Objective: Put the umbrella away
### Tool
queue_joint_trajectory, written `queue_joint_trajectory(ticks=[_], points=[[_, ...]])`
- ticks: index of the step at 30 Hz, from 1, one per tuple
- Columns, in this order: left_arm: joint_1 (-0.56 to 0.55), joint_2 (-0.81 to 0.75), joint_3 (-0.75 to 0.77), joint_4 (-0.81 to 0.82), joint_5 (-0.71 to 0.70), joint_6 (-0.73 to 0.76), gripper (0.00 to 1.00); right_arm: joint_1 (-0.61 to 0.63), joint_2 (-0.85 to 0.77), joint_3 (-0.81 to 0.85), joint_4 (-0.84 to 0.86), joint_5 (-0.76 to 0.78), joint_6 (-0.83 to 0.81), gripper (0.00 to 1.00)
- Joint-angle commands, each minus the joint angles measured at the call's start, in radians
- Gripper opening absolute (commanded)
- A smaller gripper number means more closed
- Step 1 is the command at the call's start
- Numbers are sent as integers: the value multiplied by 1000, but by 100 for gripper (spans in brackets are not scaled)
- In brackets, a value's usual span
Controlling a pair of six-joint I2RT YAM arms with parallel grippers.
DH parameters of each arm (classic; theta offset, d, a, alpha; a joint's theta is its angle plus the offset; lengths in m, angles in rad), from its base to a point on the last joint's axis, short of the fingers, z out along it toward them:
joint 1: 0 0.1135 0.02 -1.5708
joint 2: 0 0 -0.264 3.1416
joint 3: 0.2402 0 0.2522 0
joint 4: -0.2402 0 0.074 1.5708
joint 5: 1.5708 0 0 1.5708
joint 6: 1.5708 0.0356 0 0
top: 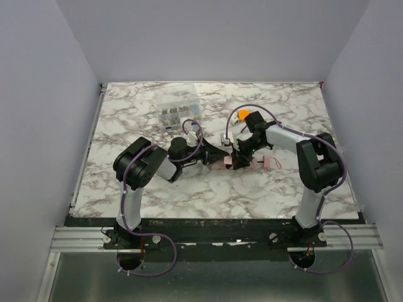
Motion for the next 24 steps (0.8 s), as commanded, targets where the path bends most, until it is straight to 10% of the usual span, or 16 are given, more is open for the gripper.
queue_joint_trajectory(ticks=[1,24], points=[[13,-4,-32,90,120,87,0,2,152,-47,-221,32,94,0],[51,-90,32,-524,178,643,0,-45,369,194,-447,-40,135,0]])
